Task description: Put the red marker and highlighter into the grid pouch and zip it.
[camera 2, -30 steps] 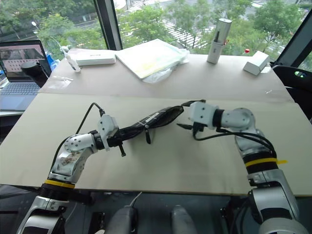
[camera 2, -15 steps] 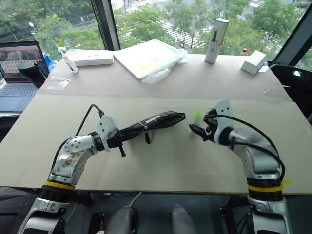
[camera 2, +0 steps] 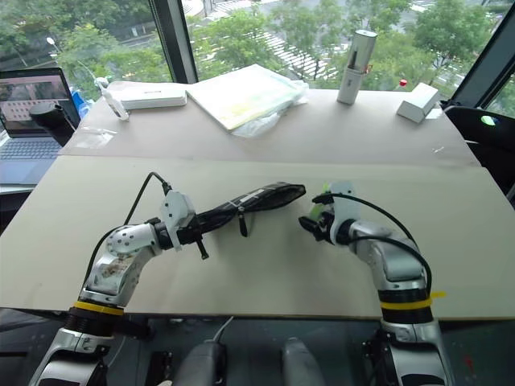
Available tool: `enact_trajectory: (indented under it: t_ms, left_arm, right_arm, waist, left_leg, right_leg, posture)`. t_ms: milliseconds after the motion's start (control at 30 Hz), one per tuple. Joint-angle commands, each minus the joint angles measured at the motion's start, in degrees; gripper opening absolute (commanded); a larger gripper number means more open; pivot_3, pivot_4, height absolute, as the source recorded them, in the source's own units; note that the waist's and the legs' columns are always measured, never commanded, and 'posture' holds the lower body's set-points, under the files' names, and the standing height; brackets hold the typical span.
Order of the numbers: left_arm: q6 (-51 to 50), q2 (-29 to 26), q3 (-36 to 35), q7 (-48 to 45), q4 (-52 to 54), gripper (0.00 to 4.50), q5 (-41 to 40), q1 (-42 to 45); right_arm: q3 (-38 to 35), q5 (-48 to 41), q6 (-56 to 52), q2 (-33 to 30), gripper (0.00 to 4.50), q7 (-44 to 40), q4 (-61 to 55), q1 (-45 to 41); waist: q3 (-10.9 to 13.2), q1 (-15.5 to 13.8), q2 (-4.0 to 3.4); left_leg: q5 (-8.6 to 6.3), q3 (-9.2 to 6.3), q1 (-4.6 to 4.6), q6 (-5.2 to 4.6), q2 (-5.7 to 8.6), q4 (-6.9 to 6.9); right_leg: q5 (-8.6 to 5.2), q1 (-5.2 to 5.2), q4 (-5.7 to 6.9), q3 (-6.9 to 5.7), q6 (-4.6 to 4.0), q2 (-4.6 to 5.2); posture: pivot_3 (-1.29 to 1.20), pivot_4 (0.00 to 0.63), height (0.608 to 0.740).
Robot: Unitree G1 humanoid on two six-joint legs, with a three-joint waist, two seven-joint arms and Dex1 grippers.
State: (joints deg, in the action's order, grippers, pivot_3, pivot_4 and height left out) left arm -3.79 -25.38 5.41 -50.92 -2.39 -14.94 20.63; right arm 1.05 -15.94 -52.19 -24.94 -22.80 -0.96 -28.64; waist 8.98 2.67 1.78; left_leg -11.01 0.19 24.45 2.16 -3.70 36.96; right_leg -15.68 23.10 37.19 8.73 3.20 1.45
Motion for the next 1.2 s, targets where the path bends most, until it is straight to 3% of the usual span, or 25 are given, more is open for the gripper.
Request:
enact_trajectory:
  t_ms: [33,333,500,700,800,967,1200]
  left_arm:
    - [0.7,-0.1,-0.7,0.8,2.6,0.0,0.1,-0.4]
    - [1.0,0.0,-0.9,1.3,2.9,0.0,0.1,-0.8]
    - [1.2,-0.3,-1.2,1.2,2.6,0.0,0.1,-1.0]
    - [1.3,-0.6,-1.4,0.7,2.3,0.0,-0.1,-0.9]
    - [1.4,-0.4,-1.3,0.3,1.9,0.0,-0.3,-0.7]
    - [1.5,-0.1,-1.2,0.1,1.5,0.0,-0.2,-0.3]
    - [1.6,-0.6,-1.9,-0.3,1.3,0.0,-0.3,-0.5]
  right_arm:
    - [1.0,2.4,4.0,-0.5,3.76,-0.6,4.0,-0.9]
    - [1.6,4.6,7.7,0.1,3.76,-1.0,8.3,-2.0]
    - [-0.7,0.6,2.1,-1.1,3.76,-3.9,3.1,-0.2]
    - [-1.7,-1.4,0.9,-6.8,3.76,-9.5,-4.0,1.6]
    - [-6.9,-3.3,-3.6,-3.8,3.76,-4.5,-2.8,-1.7]
    - [-16.1,-5.5,-15.7,8.3,3.76,8.0,-6.2,-5.3]
    - [-15.9,-3.0,-32.8,14.1,3.76,16.9,-16.6,-7.9]
  waist:
    - [0.0,0.0,0.01]
    - [0.0,0.0,0.03]
    - [0.0,-0.2,0.02]
    - [0.0,-0.3,0.03]
    - [0.0,0.0,0.02]
    - [0.0,0.2,0.02]
    - [0.0,-0.3,0.0]
  left_leg:
    - [0.0,0.0,-0.01,0.0,0.0,0.0]
    - [0.0,0.0,-0.08,0.0,0.0,0.01]
    - [0.0,0.0,-0.06,0.0,0.0,0.0]
    - [0.0,-0.02,0.03,0.0,0.0,-0.01]
    - [0.0,-0.02,0.0,0.0,0.0,0.0]
    - [0.0,-0.07,0.02,0.0,-0.05,-0.08]
    - [0.01,-0.07,0.24,0.01,0.01,-0.03]
  right_leg:
    - [0.0,-0.02,0.0,0.0,0.0,0.0]
    - [0.0,-0.1,-0.01,0.0,0.0,0.0]
    - [0.0,-0.09,-0.01,-0.01,0.0,0.0]
    - [-0.01,-0.04,-0.06,-0.03,0.01,0.01]
    - [-0.01,-0.03,-0.04,-0.03,0.01,0.0]
    - [0.0,0.03,-0.01,-0.04,-0.01,-0.06]
    - [0.0,0.16,-0.02,-0.07,-0.01,0.03]
  posture:
    - [0.0,0.15,0.738]
    - [0.0,0.15,0.738]
    - [0.0,0.15,0.738]
    - [0.0,0.15,0.738]
    - [0.0,0.15,0.738]
    - [0.0,0.15,0.738]
    - [0.0,0.15,0.738]
